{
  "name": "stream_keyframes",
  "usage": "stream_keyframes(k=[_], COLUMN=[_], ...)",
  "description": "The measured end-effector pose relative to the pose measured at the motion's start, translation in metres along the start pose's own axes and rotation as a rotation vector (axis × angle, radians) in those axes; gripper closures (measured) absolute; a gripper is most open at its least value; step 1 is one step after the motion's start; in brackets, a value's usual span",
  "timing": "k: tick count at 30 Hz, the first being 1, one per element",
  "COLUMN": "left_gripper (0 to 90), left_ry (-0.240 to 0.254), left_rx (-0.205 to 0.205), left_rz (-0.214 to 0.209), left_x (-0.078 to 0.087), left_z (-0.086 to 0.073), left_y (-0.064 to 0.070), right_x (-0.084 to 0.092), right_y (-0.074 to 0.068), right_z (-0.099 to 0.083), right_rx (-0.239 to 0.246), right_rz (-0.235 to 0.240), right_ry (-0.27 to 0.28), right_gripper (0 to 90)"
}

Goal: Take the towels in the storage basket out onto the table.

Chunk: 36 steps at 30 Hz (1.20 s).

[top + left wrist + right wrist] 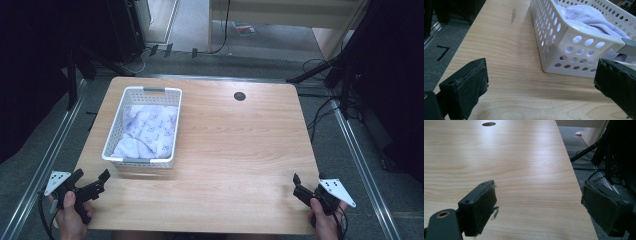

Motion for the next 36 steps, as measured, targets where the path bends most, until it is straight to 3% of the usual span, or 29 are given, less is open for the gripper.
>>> stream_keyframes(k=[9, 15, 17, 20, 27, 36], left_gripper=[0.0, 0.0, 0.0, 0.0, 0.0, 0.0], left_ry=[0.006, 0.007, 0.010, 0.018, 0.010, -0.019], left_rx=[0.017, 0.006, 0.015, -0.010, -0.037, -0.071], left_rz=[0.042, 0.068, 0.056, 0.024, 0.051, 0.030], left_x=[0.002, 0.005, 0.007, 0.012, 0.017, 0.017], left_z=[0.001, 0.006, 0.009, 0.016, 0.037, 0.064], left_y=[-0.003, -0.003, -0.002, 0.004, 0.010, 0.024], right_x=[0.000, 0.000, 0.000, 0.000, 0.001, 0.001], right_y=[0.000, 0.000, 0.000, 0.000, 0.001, 0.000], right_z=[0.000, 0.000, 0.000, 0.000, 0.000, 0.000], right_rx=[0.006, 0.005, 0.005, 0.002, -0.004, -0.002], right_rz=[0.002, 0.000, -0.002, -0.002, -0.004, -0.008], right_ry=[0.002, -0.001, 0.001, 0.006, 0.009, 0.009], right_gripper=[13.0, 13.0, 13.0, 13.0, 13.1, 13.1])
Point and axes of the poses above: each handheld gripper's, and its own axes: x roughly backward along the jaws, z roughly out of its top, y roughly to its right, the point moved 5 cm from there along -x, roughly forward along the jaws, and after that the axes turned 8 degrees about -x, right-handed, at the moved point
